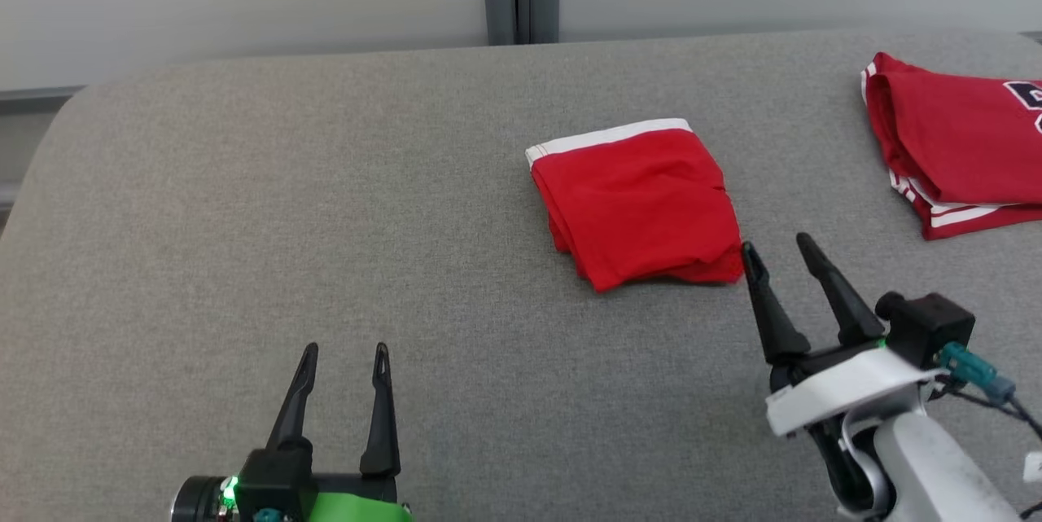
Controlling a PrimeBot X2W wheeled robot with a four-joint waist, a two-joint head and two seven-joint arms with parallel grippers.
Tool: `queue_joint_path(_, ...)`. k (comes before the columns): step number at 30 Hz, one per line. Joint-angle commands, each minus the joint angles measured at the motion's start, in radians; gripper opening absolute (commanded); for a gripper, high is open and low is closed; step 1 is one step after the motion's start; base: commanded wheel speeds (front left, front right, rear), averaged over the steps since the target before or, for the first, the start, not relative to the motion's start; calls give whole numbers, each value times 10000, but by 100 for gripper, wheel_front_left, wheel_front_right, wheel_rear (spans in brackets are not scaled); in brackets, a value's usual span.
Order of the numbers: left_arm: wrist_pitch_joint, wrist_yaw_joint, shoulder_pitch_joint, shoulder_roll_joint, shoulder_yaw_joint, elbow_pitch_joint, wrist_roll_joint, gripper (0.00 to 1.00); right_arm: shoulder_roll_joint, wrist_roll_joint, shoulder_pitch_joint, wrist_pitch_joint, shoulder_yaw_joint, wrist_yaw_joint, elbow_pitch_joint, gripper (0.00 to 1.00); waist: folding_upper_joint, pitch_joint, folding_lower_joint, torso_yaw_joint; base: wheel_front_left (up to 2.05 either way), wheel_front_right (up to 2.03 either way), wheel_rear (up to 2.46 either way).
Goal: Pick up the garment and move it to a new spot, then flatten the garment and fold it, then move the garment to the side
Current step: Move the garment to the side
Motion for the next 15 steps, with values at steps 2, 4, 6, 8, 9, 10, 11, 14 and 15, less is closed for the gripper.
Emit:
queue_joint_path(2, 2, -46, -396, 18, -144, -85, 21, 100, -576, 961, -758, -22, 285, -5, 483, 100, 0, 875, 0, 343, 0, 0, 0)
queue_joint_path(4, 1, -41, -628, 18, -278, -104, -19, 100, -1154, 2008, -1411, 62, 781, -4, 997, 100, 0, 1191, 0, 506, 0, 0, 0)
queue_joint_path(6, 1, -37, -829, 18, -424, -117, -62, 100, -1730, 3223, -2087, 546, 1225, -4, 1275, 100, 0, 1493, 0, 663, 0, 0, 0)
queue_joint_path(8, 1, -34, -1016, 18, -554, -129, -97, 100, -2317, 4468, -2600, 1168, 1466, -4, 1400, 100, 0, 1754, 0, 823, 0, 0, 0)
queue_joint_path(9, 1, -30, -1101, 18, -627, -111, -122, 100, -2607, 5076, -2843, 1524, 1601, -4, 1415, 100, 0, 1870, 0, 909, 0, 0, 0)
queue_joint_path(10, 1, -32, -1173, 18, -688, -94, -129, 100, -2827, 5581, -3032, 1816, 1634, -2, 1453, 100, 0, 1976, 0, 987, 0, 0, 0)
queue_joint_path(11, 1, -22, -1250, 18, -741, -80, -135, 100, -3045, 6100, -3224, 2159, 1693, -2, 1485, 100, 0, 2072, 0, 1070, 0, 0, 0)
queue_joint_path(14, 1, 2, -1437, 18, -892, -64, -156, 100, -3586, 7290, -3611, 3022, 1759, -2, 1643, 100, 0, 2334, 0, 1303, 0, 0, 0)
queue_joint_path(15, 1, 7, -1506, 18, -944, -54, -183, 100, -3741, 7658, -3735, 3297, 1785, -2, 1707, 100, 0, 2405, 0, 1381, 0, 0, 0)
